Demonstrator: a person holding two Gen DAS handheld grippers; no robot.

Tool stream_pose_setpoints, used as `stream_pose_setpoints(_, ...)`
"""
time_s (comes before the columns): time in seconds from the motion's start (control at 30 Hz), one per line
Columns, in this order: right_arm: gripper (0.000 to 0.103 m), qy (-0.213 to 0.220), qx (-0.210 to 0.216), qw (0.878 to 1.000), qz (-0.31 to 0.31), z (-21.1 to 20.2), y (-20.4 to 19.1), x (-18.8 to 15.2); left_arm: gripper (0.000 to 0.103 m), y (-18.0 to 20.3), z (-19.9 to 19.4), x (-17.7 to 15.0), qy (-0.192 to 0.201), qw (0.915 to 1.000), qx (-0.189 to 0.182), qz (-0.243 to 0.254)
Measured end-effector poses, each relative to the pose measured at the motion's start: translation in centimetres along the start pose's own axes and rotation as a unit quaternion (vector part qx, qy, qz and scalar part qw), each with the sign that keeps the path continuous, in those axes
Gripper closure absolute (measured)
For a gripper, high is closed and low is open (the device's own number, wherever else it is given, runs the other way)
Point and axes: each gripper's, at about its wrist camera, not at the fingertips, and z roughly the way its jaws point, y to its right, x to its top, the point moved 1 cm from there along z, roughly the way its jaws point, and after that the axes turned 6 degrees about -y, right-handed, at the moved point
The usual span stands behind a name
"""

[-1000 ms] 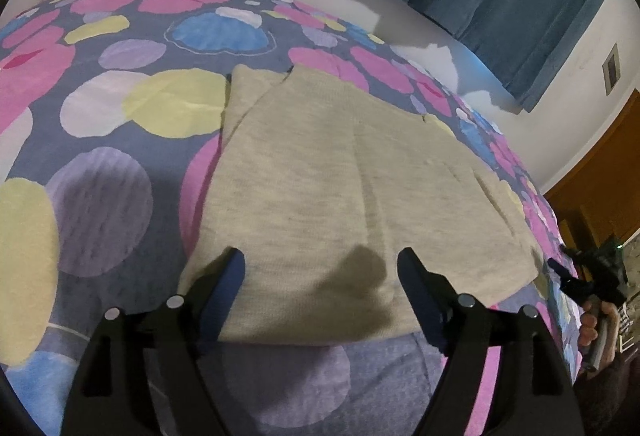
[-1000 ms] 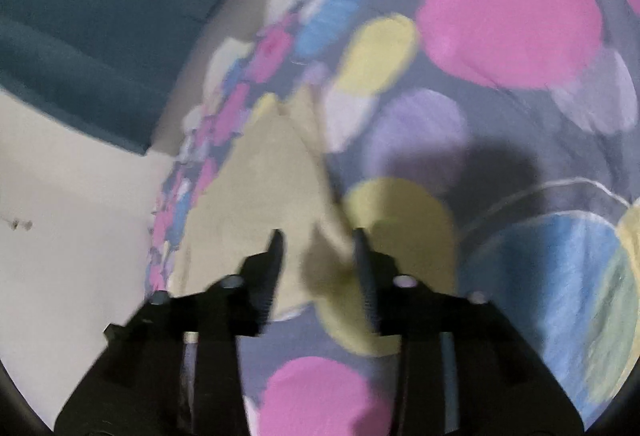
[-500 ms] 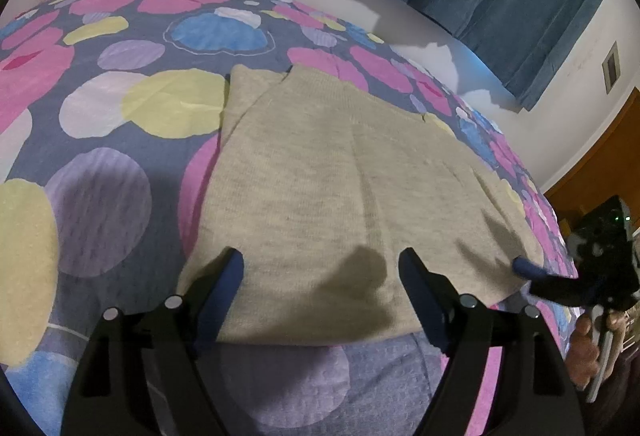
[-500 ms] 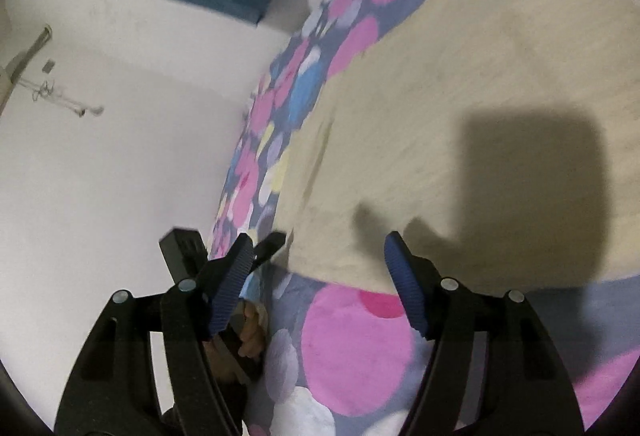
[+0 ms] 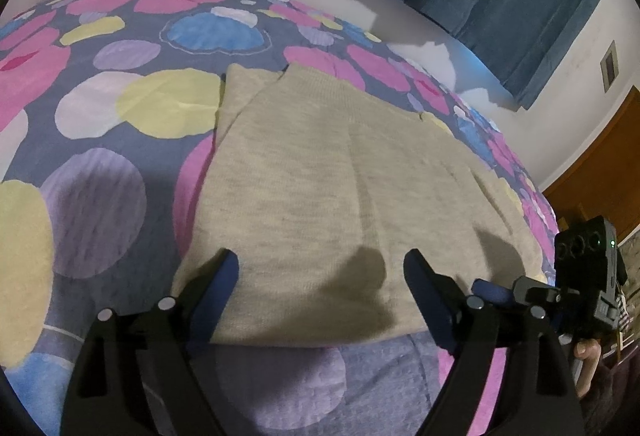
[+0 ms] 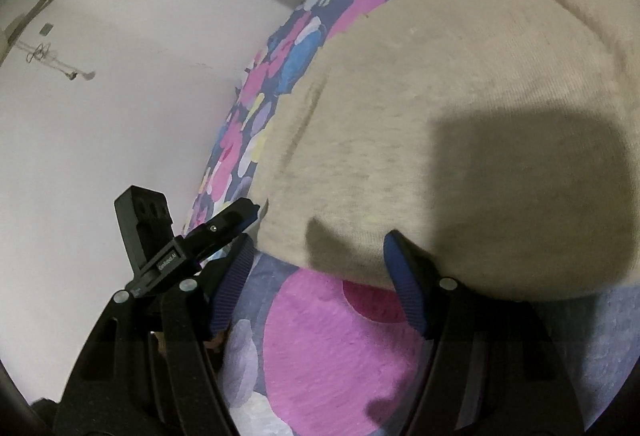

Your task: Fold small clothes

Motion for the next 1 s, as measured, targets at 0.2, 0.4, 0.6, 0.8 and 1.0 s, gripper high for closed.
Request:
stream_pose_setpoints(0.2, 0.035, 0.006, -0.001, 1.000, -0.018, 0.3, -0.3, 0.0, 0.018, -0.1, 0.2, 0.1, -0.001, 1.0000, 0.000, 0.002)
stream_pose_setpoints(0.4, 0.035, 0.009, 0.001, 1.000, -0.023, 0.1, -0.3, -0.1, 0.018, -0.7, -0.9, 0.3, 0.011, 0.9999, -0.006, -0.008)
stream_pose_setpoints(0.6, 0.035, 0.011, 0.005, 1.000, -0.024, 0.1, -0.1, -0.1, 0.018, -6.3, -0.1, 2.7, -0.013, 0.9970, -0.035, -0.067)
stream_pose_setpoints(0.8, 0.035, 0.013, 0.008, 1.000, -0.024, 0.0, -0.1, -0.1, 0.018, -7.7, 3.5, 5.5, -0.055, 0.9905, -0.117, -0.047)
stream_pose_setpoints(1.0, 0.034, 0.014, 0.012, 1.000, -0.022, 0.0, -0.3, -0.2, 0.019, -6.3, 6.2, 7.5, -0.074, 0.9828, -0.167, -0.027)
